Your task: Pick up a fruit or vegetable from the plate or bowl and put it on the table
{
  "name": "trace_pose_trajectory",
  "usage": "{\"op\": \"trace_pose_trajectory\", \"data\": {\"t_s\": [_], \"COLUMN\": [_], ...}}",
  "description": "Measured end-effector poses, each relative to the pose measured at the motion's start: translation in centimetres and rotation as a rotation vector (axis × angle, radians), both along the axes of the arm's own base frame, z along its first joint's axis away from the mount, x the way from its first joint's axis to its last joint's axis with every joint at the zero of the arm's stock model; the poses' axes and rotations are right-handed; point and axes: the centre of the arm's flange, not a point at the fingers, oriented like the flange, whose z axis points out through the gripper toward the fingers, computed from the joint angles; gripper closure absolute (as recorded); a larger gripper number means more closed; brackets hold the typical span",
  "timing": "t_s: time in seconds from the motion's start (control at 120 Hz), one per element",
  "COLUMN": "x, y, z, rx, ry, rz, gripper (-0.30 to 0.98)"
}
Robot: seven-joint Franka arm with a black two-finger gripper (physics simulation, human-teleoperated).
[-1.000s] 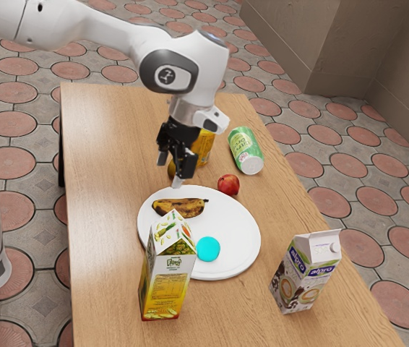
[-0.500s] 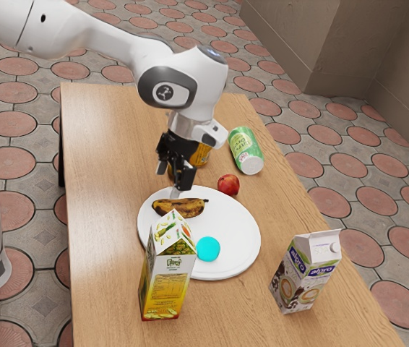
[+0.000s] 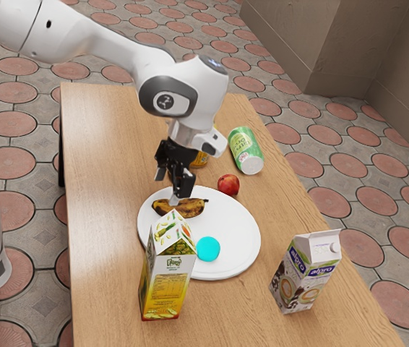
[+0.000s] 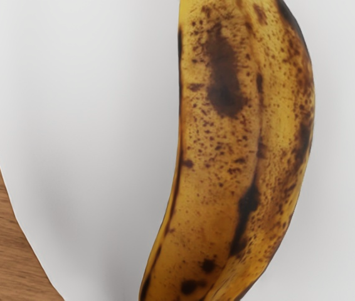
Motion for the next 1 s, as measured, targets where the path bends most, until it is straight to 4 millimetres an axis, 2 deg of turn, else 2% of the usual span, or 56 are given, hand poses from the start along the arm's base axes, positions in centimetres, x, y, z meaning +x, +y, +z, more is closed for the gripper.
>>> {"op": "trace_pose_trajectory", "data": {"t_s": [0.217, 0.35, 0.617, 0.767, 1.0], "x": [0.4, 1.0, 2.0, 2.4, 3.0], "y": [-0.6, -1.9, -1.7, -1.4, -0.4], "z": [-0.6, -1.6, -3.3, -4.1, -4.3], "rx": [0.009, 0.016, 0.012, 0.009, 0.011], "ry": [0.000, -0.001, 0.008, 0.018, 0.008], "rz": [0.009, -0.002, 0.028, 0.047, 0.080], "gripper": [0.00, 0.01, 0.07, 0.19, 0.50]}}
